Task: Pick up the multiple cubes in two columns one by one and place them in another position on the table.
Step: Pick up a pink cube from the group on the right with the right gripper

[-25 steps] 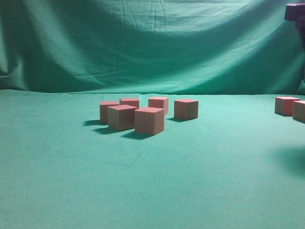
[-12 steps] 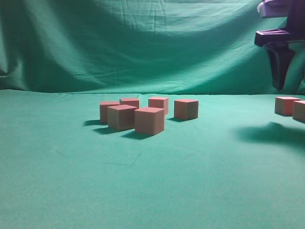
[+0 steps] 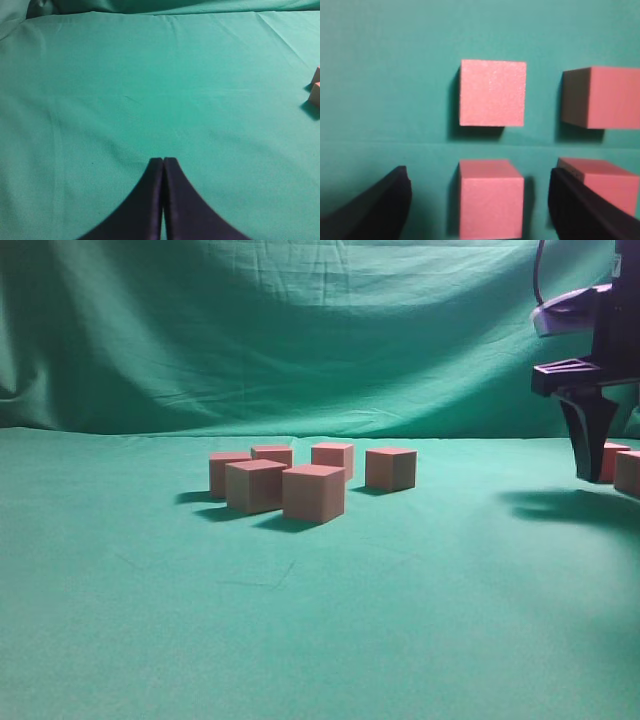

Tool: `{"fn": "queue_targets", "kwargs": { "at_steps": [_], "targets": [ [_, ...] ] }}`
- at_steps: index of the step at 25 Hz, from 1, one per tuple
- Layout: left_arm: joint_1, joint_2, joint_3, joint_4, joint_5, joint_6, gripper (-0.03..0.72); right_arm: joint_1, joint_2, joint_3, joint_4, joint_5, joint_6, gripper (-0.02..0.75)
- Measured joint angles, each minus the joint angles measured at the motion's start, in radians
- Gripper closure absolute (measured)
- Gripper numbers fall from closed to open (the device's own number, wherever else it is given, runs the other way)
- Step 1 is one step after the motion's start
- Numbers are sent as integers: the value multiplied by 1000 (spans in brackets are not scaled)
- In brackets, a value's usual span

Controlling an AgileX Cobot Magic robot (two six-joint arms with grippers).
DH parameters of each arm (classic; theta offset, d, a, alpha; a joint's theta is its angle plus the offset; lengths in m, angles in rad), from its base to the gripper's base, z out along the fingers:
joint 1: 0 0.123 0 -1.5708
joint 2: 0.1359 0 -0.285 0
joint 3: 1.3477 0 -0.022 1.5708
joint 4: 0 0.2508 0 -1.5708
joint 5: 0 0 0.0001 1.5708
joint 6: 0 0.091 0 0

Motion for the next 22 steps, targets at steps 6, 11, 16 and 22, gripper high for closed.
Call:
{"fn": "queue_targets", "kwargs": {
  "at_steps": [6,11,16,22],
  "targets": [
    [0,0,0,0,0,0,688,0,32,-4,-3,-3,0,166],
    [0,0,0,0,0,0,688,0,39,-9,1,-7,0,341],
    [0,0,0,0,0,0,688,0,37,-11,-1,15,0,474],
    [0,0,0,0,0,0,688,0,-72,-44,26,141,-2,474]
  ]
}}
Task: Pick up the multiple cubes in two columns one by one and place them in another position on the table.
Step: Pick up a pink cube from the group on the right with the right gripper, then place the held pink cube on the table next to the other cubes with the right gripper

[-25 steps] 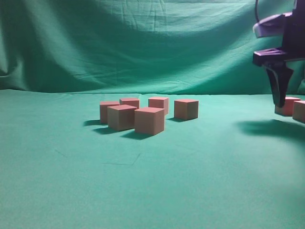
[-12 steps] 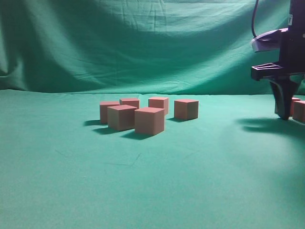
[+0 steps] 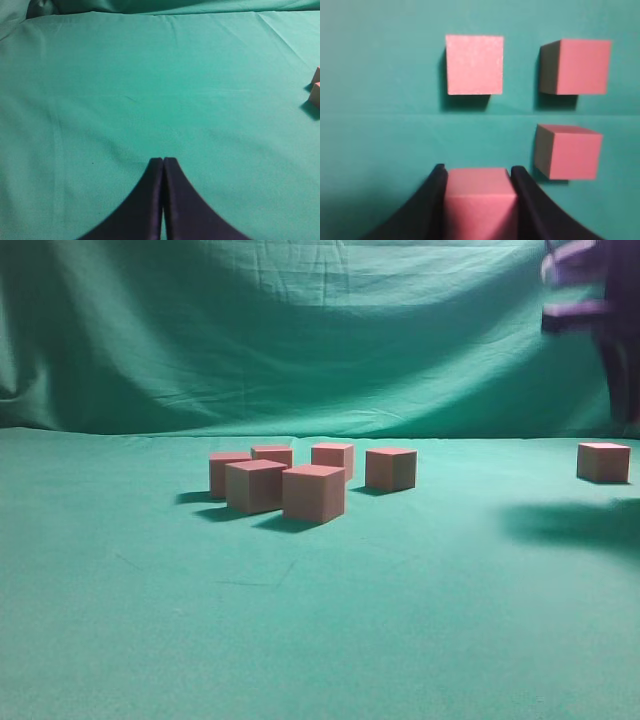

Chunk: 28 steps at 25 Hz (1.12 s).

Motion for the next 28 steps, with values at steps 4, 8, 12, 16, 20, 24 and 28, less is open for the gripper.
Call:
{"fn": "queue_targets", "kwargs": {
  "at_steps": [4,8,12,16,20,24,28],
  "targets": [
    [0,0,0,0,0,0,688,0,-154,-2,189,42,-131,474],
    [0,0,0,0,0,0,688,49,-245,-2,328,103,-277,474],
    [0,0,0,0,0,0,688,195,-263,9,349,129,-309,474],
    [0,0,0,0,0,0,688,364,-257,14,351,147,-310,474],
    [0,0,0,0,0,0,688,464,-246,14,346,149,-260,474],
    [0,0,0,0,0,0,688,516,-233,16,321,144,-183,474],
    [0,0,0,0,0,0,688,568,-254,112,316,80,-165,474]
  ]
}}
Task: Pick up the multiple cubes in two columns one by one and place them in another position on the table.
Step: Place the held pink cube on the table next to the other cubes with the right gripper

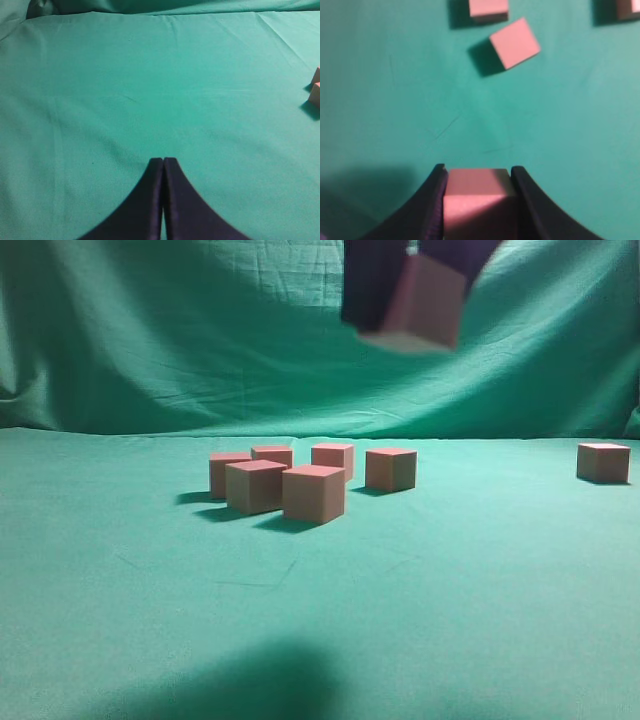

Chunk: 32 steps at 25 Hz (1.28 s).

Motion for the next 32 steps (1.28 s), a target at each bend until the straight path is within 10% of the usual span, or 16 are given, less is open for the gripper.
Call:
{"fn": "queue_targets", "kwargs": {
  "at_steps": [14,32],
  "targets": [
    [0,0,0,0,0,0,688,15,25,233,-49,-403,67,474],
    [0,0,0,0,0,0,688,15,215,63,-296,-300,342,474]
  ]
}}
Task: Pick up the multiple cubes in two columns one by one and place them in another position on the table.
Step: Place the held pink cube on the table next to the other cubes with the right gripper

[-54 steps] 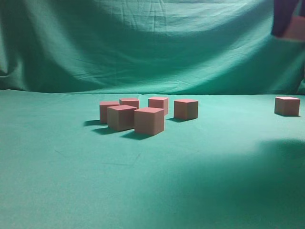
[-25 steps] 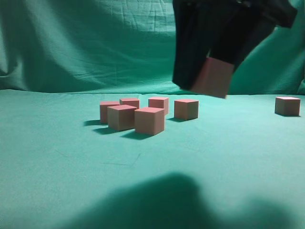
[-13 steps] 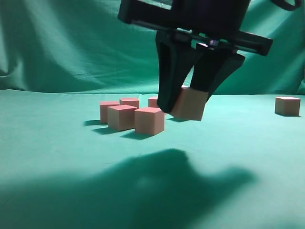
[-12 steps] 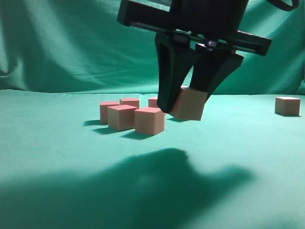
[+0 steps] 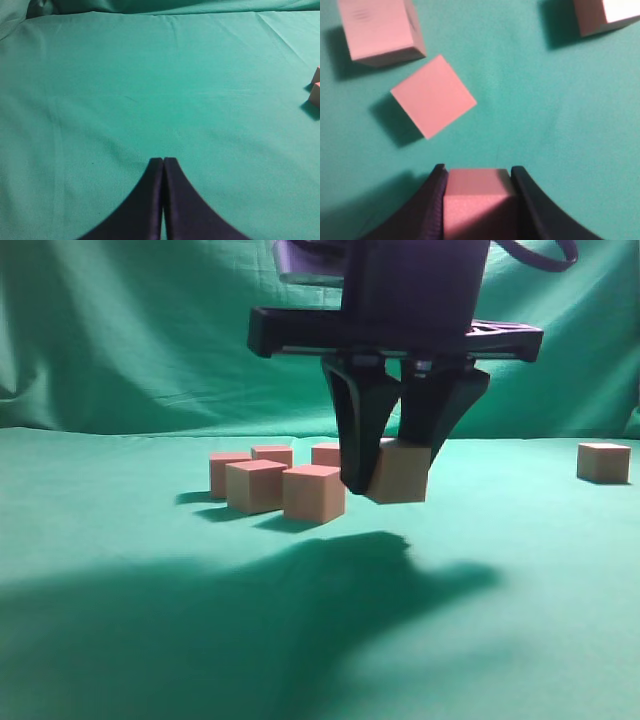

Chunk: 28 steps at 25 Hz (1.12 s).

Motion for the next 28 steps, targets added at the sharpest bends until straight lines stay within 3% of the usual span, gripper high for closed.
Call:
{"fn": "queue_targets", "kwargs": {
  "at_steps": [24,28],
  "targets": [
    [0,0,0,0,0,0,688,12,62,-2,-2,-33,10,474],
    [0,0,0,0,0,0,688,12,49,-2,-2,-18,8,238]
  ]
}}
